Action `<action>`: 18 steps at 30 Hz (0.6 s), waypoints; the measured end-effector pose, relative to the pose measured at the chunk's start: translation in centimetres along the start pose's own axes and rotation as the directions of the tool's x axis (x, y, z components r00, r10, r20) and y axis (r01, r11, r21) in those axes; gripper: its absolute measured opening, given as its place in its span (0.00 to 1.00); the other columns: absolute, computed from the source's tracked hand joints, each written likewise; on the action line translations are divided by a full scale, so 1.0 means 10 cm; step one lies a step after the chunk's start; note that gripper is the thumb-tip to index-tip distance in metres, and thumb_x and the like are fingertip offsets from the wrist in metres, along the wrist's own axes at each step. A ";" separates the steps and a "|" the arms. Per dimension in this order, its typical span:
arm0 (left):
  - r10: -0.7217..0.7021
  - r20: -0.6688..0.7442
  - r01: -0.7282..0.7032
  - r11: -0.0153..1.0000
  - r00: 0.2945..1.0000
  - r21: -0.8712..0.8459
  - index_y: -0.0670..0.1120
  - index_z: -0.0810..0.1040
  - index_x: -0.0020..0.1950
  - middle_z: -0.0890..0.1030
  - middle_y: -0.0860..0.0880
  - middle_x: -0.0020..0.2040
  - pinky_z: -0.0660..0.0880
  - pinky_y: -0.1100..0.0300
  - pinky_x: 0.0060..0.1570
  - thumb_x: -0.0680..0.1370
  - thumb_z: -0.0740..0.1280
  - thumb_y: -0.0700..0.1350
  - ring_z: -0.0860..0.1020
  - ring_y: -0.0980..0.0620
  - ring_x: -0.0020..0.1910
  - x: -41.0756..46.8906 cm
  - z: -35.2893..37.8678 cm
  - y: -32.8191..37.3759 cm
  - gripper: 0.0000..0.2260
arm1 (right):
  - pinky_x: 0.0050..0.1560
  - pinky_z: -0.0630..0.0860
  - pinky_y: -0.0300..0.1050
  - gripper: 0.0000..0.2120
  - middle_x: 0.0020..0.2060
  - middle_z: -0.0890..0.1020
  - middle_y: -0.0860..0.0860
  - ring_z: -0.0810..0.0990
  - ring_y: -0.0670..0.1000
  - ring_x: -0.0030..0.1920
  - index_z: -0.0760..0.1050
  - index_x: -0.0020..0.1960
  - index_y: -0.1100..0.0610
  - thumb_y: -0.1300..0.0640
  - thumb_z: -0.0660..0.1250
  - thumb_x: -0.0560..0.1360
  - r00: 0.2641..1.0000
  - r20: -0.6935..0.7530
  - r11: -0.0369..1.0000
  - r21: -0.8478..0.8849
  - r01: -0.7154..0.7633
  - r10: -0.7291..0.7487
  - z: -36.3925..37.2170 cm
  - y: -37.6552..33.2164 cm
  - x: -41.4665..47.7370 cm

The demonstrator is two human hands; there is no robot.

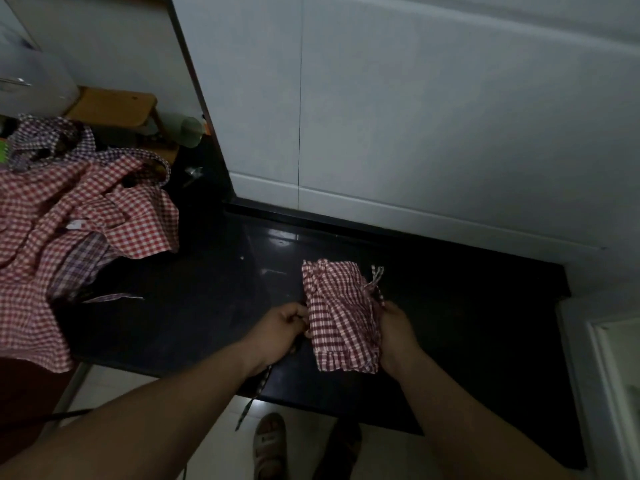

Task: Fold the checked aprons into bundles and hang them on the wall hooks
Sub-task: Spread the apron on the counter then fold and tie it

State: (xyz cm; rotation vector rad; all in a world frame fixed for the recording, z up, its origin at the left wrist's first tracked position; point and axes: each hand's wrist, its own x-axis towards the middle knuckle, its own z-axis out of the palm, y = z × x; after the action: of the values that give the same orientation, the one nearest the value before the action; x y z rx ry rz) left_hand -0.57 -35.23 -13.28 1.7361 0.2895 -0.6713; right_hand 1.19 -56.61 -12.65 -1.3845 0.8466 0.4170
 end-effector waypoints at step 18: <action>0.273 -0.418 -0.133 0.933 0.866 0.334 0.50 0.73 0.48 0.80 0.54 0.39 0.71 0.59 0.38 0.81 0.69 0.43 0.77 0.59 0.37 -0.13 -0.35 0.05 0.06 | 0.51 0.76 0.50 0.14 0.48 0.77 0.49 0.75 0.48 0.49 0.77 0.49 0.52 0.49 0.55 0.84 0.692 0.058 0.351 -0.829 0.435 -0.720 -0.02 0.06 -0.05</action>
State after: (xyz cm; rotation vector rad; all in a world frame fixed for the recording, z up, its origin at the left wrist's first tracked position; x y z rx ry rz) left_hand -0.36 -31.89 -11.63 2.1739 0.3335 -0.1367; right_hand 0.40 -56.61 -12.65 -2.5705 0.2913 -0.0615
